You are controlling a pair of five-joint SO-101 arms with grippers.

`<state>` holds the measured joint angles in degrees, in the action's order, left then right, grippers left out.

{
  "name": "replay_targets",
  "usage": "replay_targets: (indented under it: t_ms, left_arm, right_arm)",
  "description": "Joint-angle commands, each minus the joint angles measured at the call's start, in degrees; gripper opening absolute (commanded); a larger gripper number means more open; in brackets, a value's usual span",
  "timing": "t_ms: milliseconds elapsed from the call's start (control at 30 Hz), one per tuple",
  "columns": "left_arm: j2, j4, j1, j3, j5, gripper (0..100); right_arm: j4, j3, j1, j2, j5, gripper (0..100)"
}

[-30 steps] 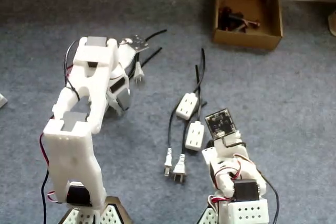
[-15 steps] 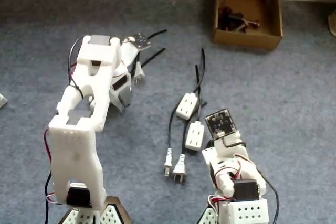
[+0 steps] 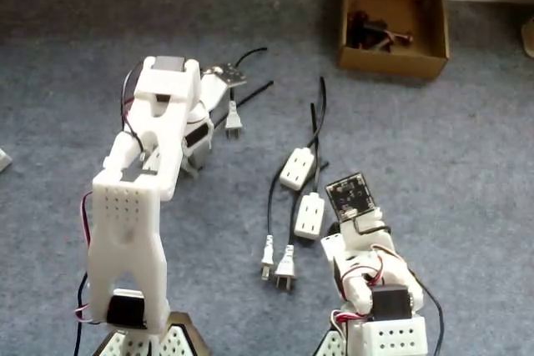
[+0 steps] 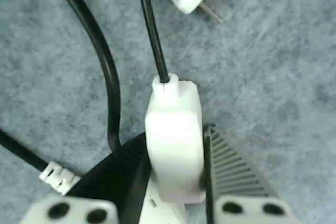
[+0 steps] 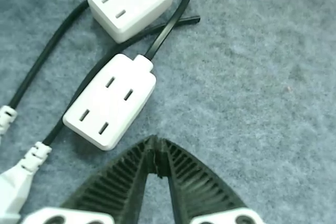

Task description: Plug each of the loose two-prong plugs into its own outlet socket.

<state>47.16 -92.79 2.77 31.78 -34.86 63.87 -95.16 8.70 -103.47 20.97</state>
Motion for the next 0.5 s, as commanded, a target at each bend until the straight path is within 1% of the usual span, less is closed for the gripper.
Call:
replay_targets:
  t_ms: [0,67,200,333,467]
  left_arm:
    - [-0.2,-3.3,0.6,4.8,2.1,12]
    - [-0.2,-4.7,-0.5,5.8,3.3,11]
    - [-0.3,-7.9,-4.3,6.5,3.5,4]
    - [-0.4,-8.3,-7.3,6.5,3.6,4]
    - [-1.3,-8.3,-8.2,7.3,3.6,0]
  right_arm:
    - [-1.1,0.3,0.7,-0.6,0.8,0.6]
    - [-1.1,0.3,0.7,-0.6,0.8,0.6]
    - [-1.1,0.3,0.7,-0.6,0.8,0.6]
    - [-1.1,0.3,0.6,-0.6,0.8,0.6]
    - [-1.1,0.3,0.6,-0.6,0.8,0.6]
